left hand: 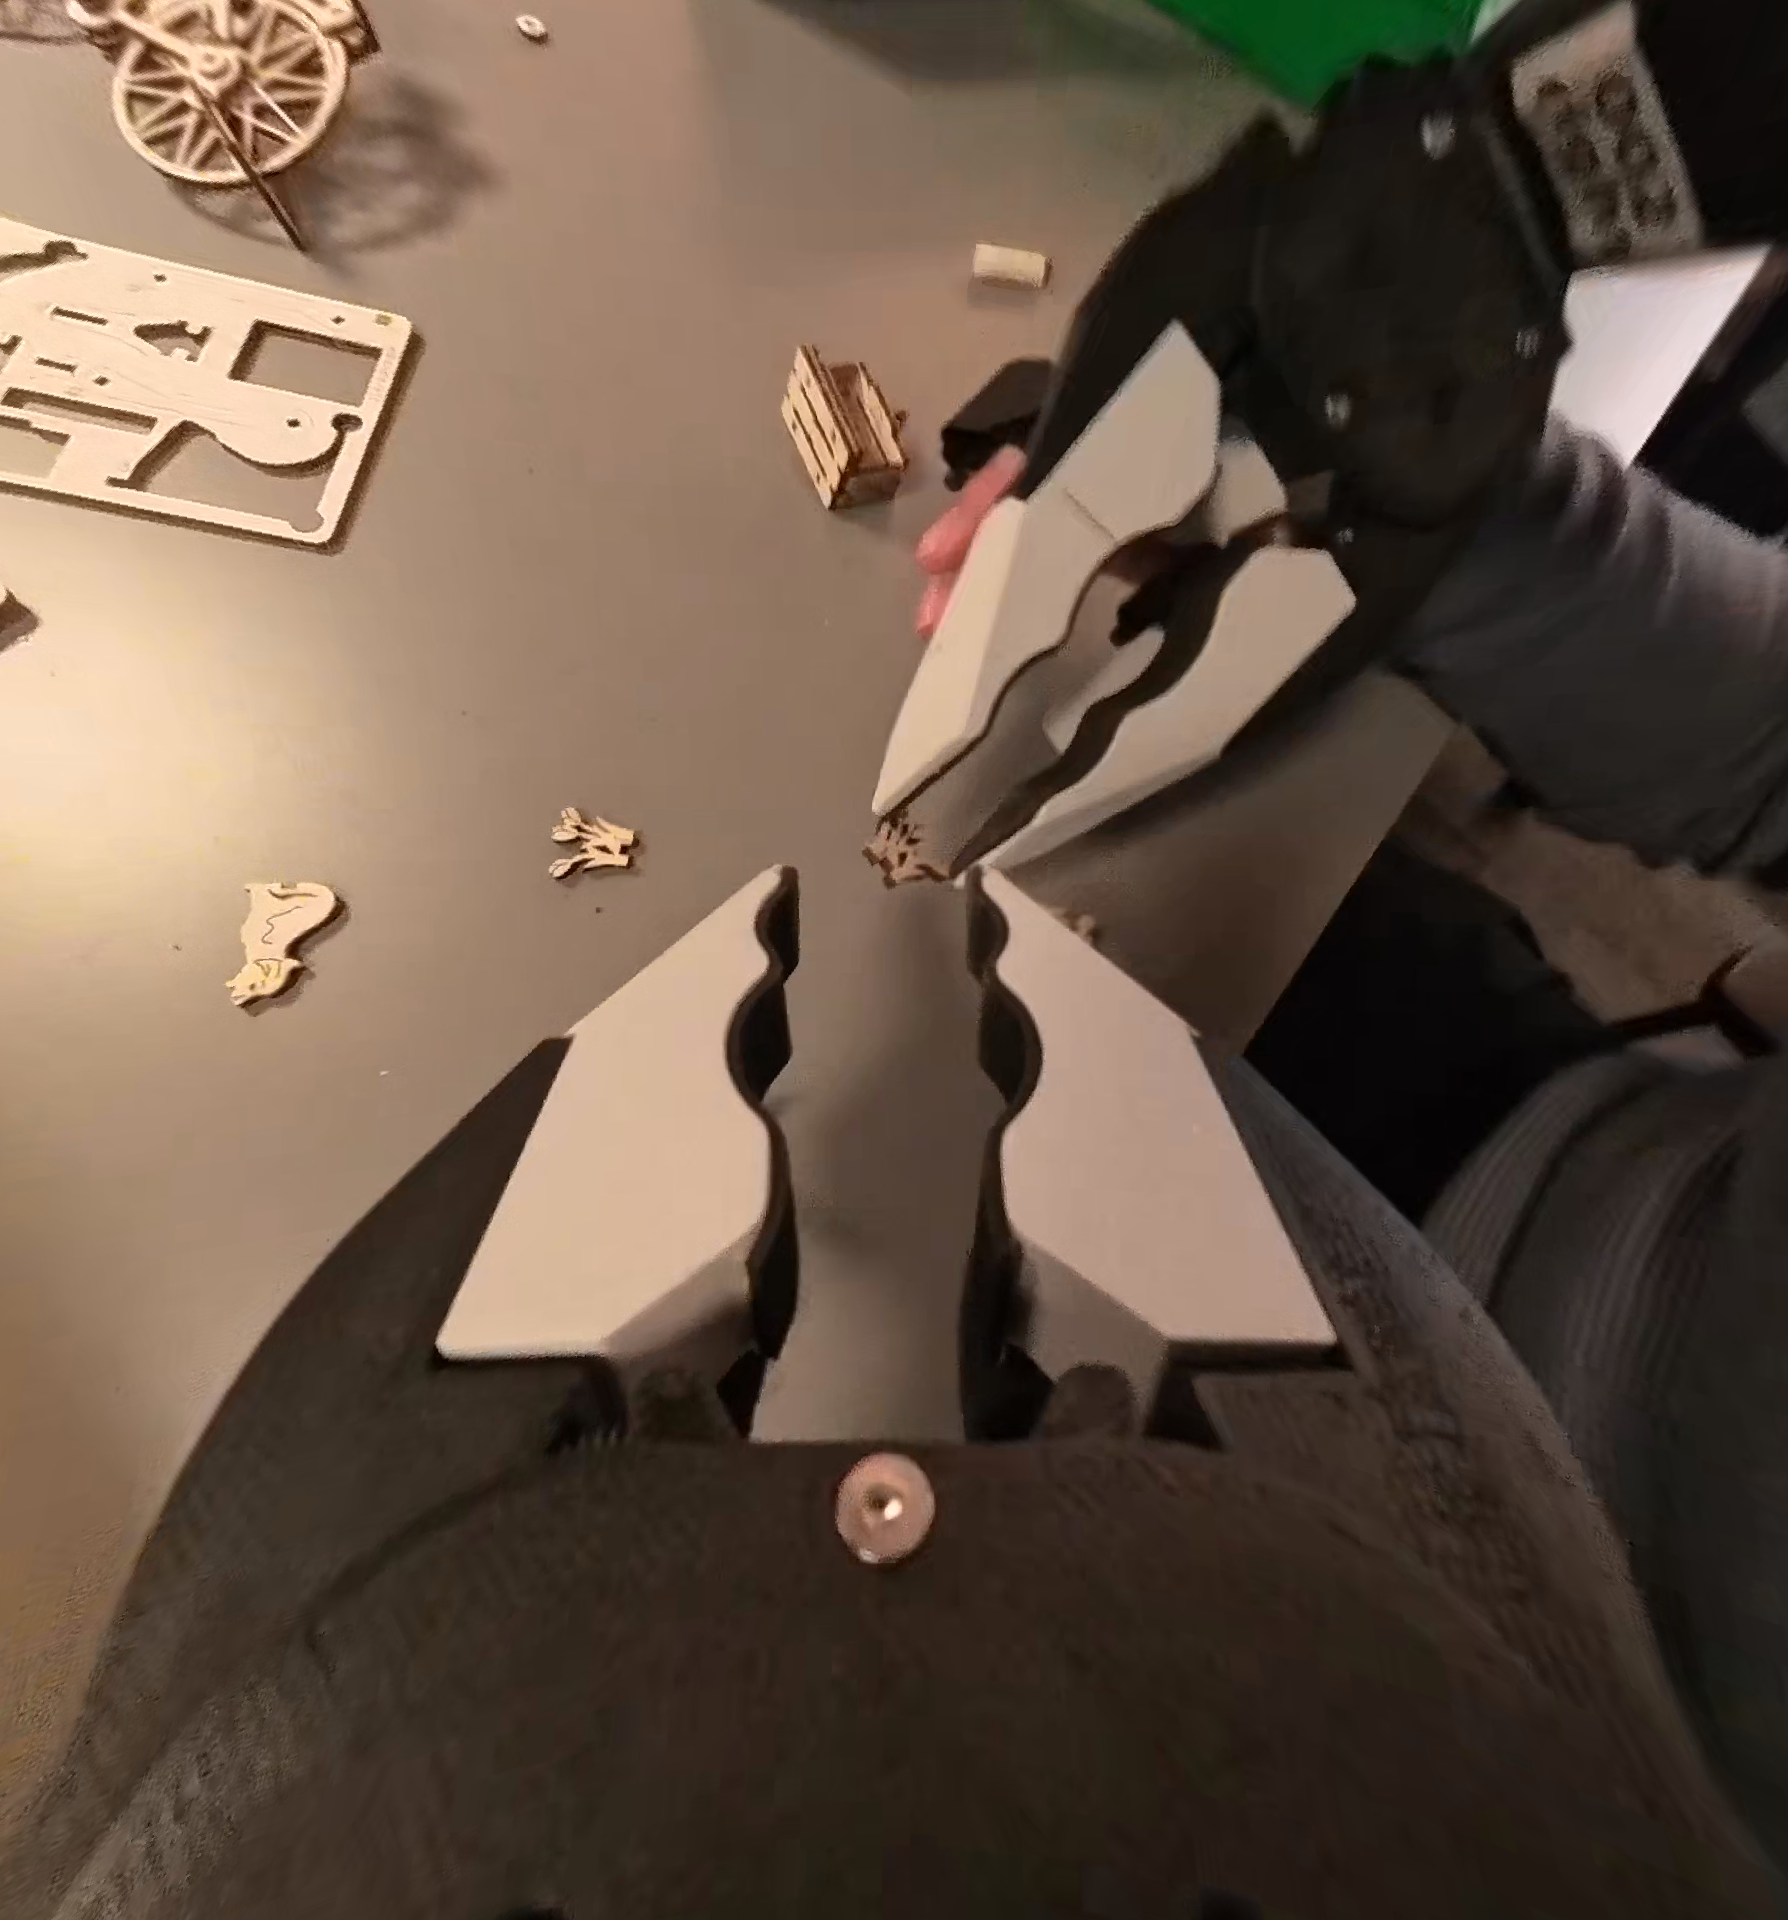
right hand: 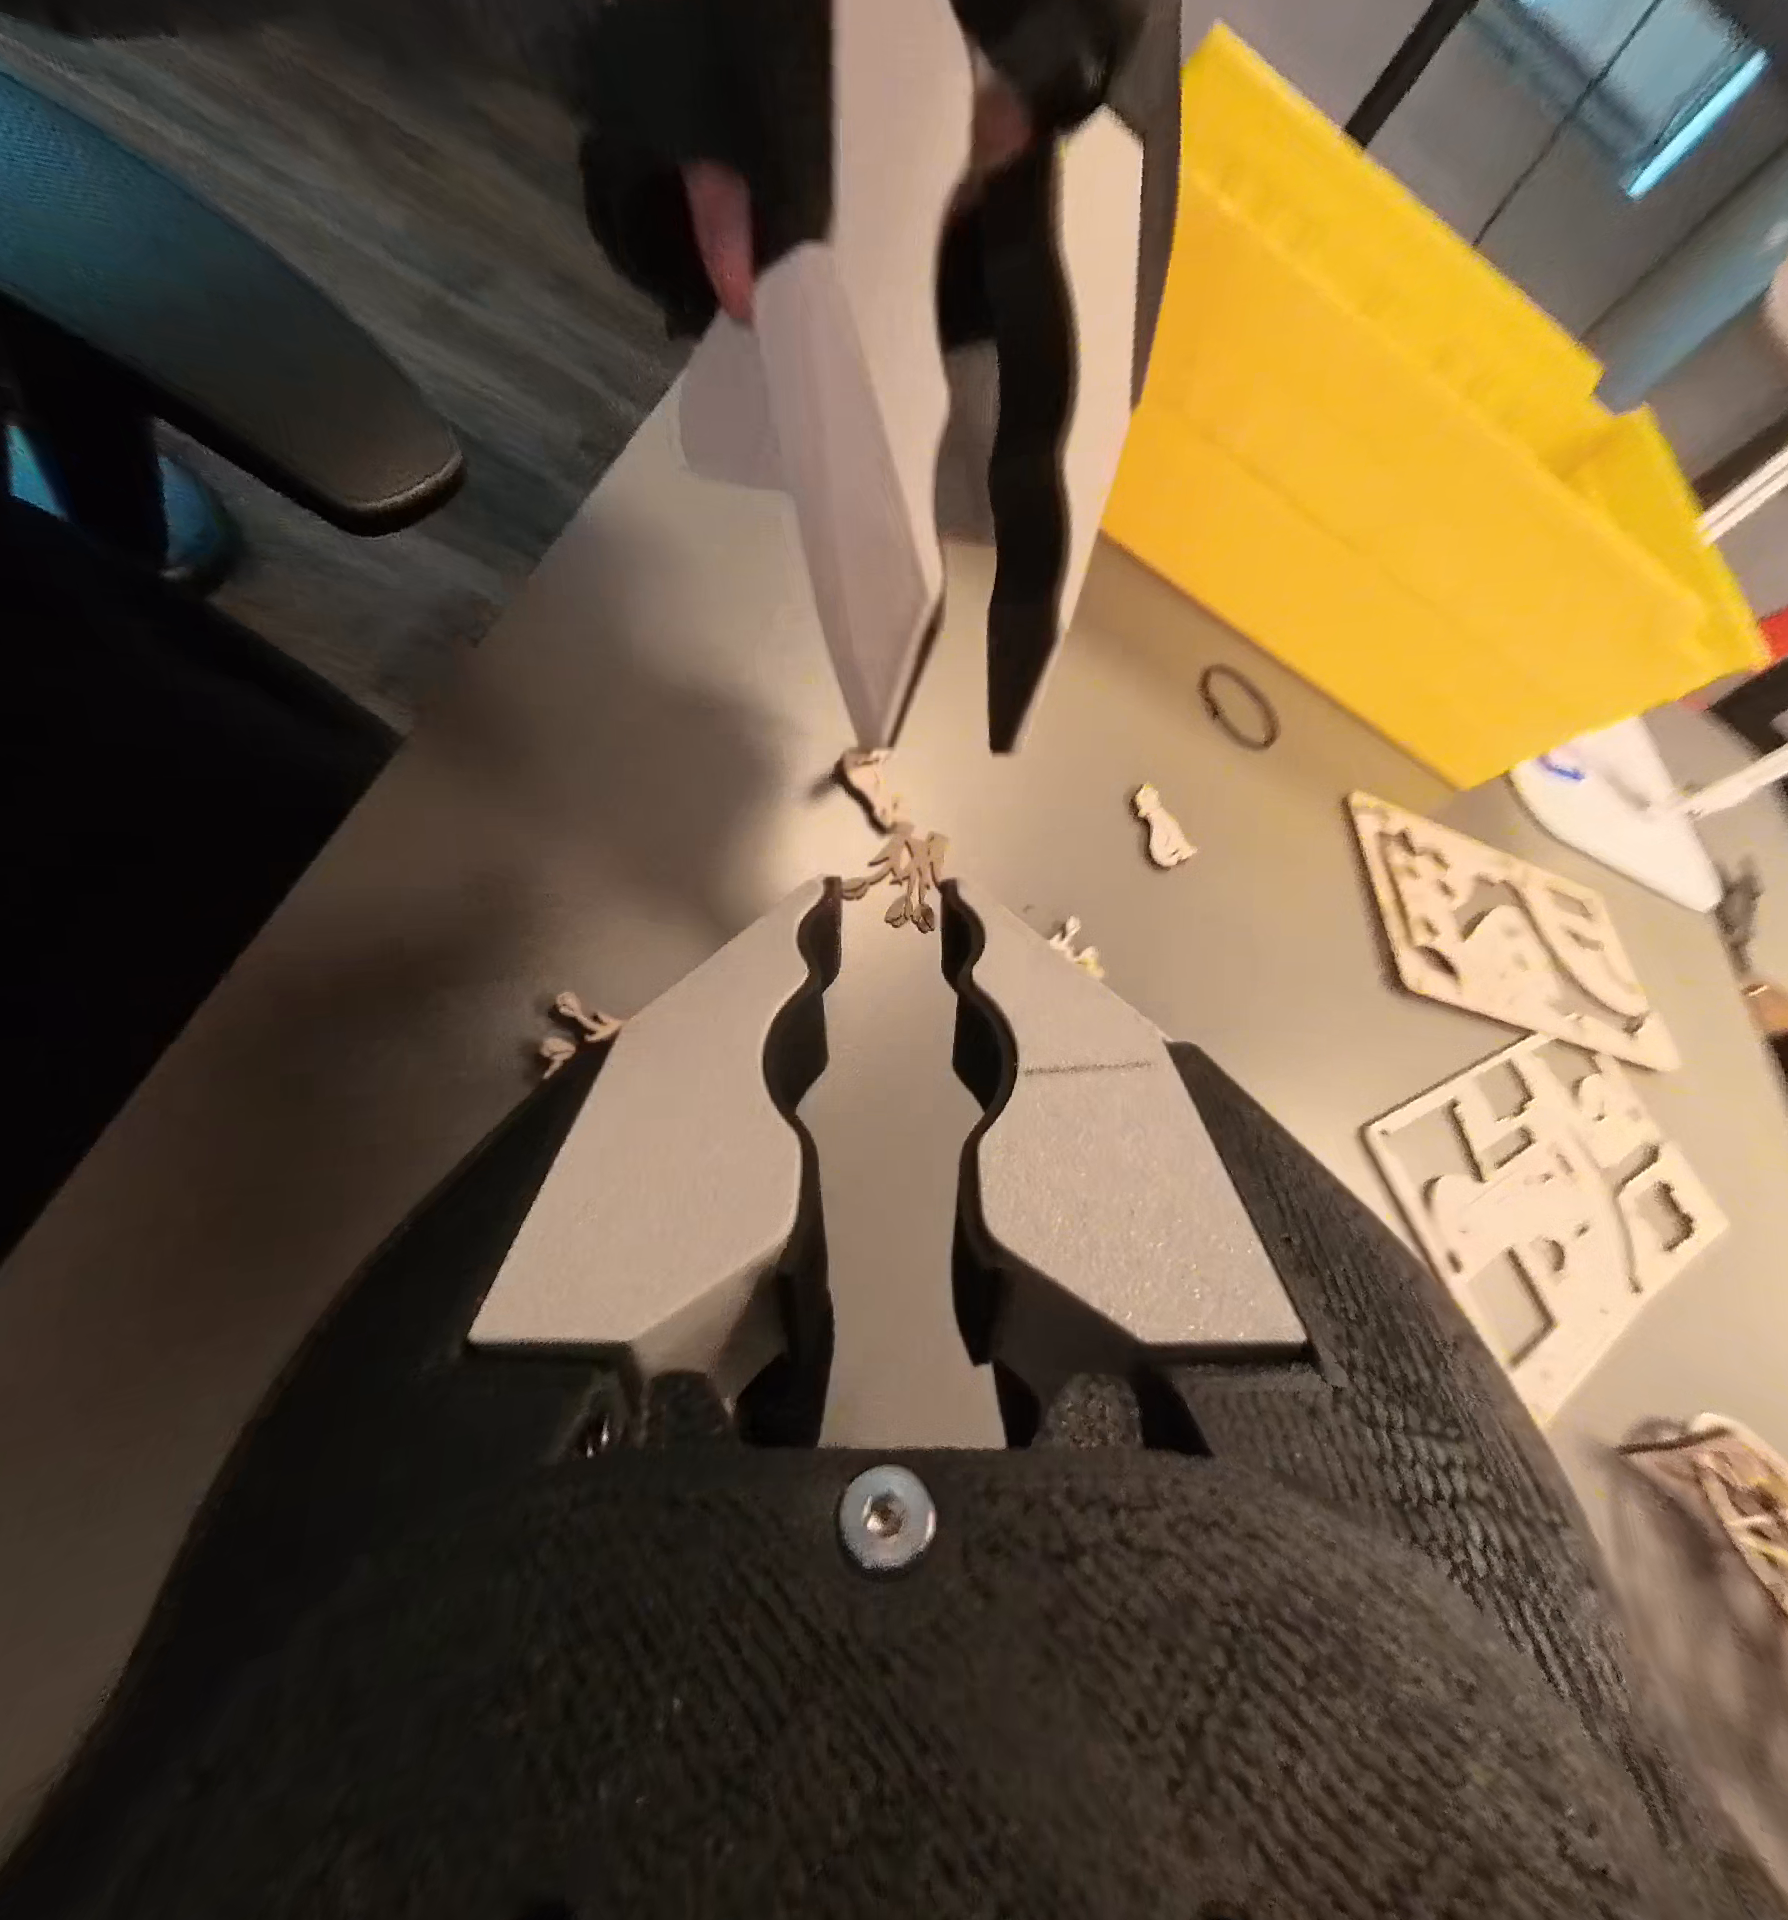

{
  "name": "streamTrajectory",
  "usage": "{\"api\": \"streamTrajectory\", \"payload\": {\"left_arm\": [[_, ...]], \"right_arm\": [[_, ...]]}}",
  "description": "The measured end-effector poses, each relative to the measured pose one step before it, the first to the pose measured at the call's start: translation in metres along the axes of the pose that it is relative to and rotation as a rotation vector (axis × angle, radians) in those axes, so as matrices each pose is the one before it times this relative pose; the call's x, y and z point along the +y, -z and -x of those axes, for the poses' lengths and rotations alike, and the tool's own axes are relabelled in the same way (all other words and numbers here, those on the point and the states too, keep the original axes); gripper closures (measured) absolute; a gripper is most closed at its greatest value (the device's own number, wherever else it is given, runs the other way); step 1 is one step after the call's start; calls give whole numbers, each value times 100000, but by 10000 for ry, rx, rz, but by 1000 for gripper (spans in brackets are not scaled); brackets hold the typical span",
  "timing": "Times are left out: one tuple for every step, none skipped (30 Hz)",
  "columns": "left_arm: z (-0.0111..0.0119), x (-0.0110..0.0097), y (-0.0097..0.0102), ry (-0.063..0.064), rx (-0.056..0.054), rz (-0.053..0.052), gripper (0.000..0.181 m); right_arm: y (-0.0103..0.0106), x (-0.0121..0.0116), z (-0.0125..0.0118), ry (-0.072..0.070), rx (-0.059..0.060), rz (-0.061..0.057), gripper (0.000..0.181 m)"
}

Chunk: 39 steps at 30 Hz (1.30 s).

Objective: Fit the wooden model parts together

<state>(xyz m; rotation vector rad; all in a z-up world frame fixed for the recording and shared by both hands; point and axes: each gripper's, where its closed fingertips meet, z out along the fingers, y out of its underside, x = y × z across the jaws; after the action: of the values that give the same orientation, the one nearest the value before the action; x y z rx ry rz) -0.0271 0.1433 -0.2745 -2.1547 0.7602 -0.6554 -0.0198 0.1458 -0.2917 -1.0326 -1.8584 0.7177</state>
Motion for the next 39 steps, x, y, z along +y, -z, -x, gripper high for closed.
{"api": "streamTrajectory", "payload": {"left_arm": [[-43,-412,36,351,65,-241,151],[1,-358,70,334,97,-207,150],[19,-258,51,281,113,-145,150],[112,-99,-12,239,47,-48,150],[149,5,-57,177,0,18,150],[55,123,-100,109,20,89,153],[-36,196,-142,56,52,137,156],[-191,150,-161,23,117,103,158],[-266,65,-155,16,153,46,161],[-271,-14,-141,-7,151,-10,168],[-161,-65,-105,-12,80,-35,177],[40,-130,-27,-62,-39,-81,179],[103,-309,68,-139,-81,-198,181],[160,-582,190,-196,-146,-403,180],[92,-789,304,-255,-108,-563,181],[-119,-860,353,-260,13,-598,181],[-214,-787,324,-205,81,-550,181],[-299,-667,267,-136,143,-467,181],[-345,-586,206,-127,182,-418,181],[-86,-439,165,-32,33,-315,181],[-166,-299,116,-34,105,-205,181],[-358,-361,108,-37,214,-248,181],[-255,-348,101,27,143,-229,181],[-264,-228,71,17,173,-146,181],[-397,-194,47,15,257,-127,181],[-262,-193,39,99,176,-121,181],[-164,-56,-2,70,132,-41,181],[-116,15,12,-7,95,-11,181],[-129,-40,22,-5,95,-39,181],[-125,14,18,-15,91,-1,181],[-124,34,18,-36,82,9,181],[-159,32,26,-56,98,16,181],[-152,82,3,-87,85,55,181],[-101,140,-13,-115,34,100,181],[-96,189,-19,-152,30,134,181],[-107,168,-36,-152,22,126,181],[-81,160,-17,-117,14,120,181],[-118,116,0,-100,51,84,181],[-91,117,7,-70,42,76,181]], "right_arm": [[189,-460,-183,346,228,-222,164],[181,-434,-138,283,181,-202,164],[147,-367,-85,185,117,-165,164],[123,-290,-92,121,91,-125,164],[92,-216,-68,102,71,-96,164],[68,-161,-26,76,40,-67,164],[39,-81,-34,57,40,-29,164],[14,-38,-13,53,27,-1,164],[7,-2,8,50,13,11,164],[-10,11,-8,50,24,19,164],[9,17,-1,54,16,27,164],[14,51,-68,27,49,30,166],[36,-137,-229,-69,134,-93,167],[91,-325,-320,-270,134,-217,163],[128,-427,-403,-589,70,-298,158],[171,-509,-664,-827,146,-357,154],[259,-684,-703,-859,138,-482,154],[328,-892,-436,-846,-14,-628,156],[337,-947,-353,-835,-53,-665,159],[281,-804,-256,-754,-92,-557,161],[207,-557,-87,-657,-166,-392,163],[146,-324,-109,-562,-127,-240,166],[93,-168,34,-407,-186,-133,170],[76,-101,74,-262,-154,-95,173],[52,-37,-58,-135,-35,-41,175],[30,84,-36,-27,-14,50,175],[17,-11,70,7,-57,-7,175],[22,-92,107,-29,-75,-62,175],[20,-11,93,-26,-79,3,174],[28,-7,121,0,-89,11,173],[34,-35,122,8,-91,-9,173],[19,53,191,6,-134,44,173],[-7,82,210,12,-144,69,174],[-6,69,264,30,-160,58,175],[-17,94,226,38,-135,75,177],[-23,144,158,56,-87,103,178],[-21,171,146,74,-77,129,179],[-3,121,138,83,-67,102,179],[-5,90,120,74,-54,81,179]]}}
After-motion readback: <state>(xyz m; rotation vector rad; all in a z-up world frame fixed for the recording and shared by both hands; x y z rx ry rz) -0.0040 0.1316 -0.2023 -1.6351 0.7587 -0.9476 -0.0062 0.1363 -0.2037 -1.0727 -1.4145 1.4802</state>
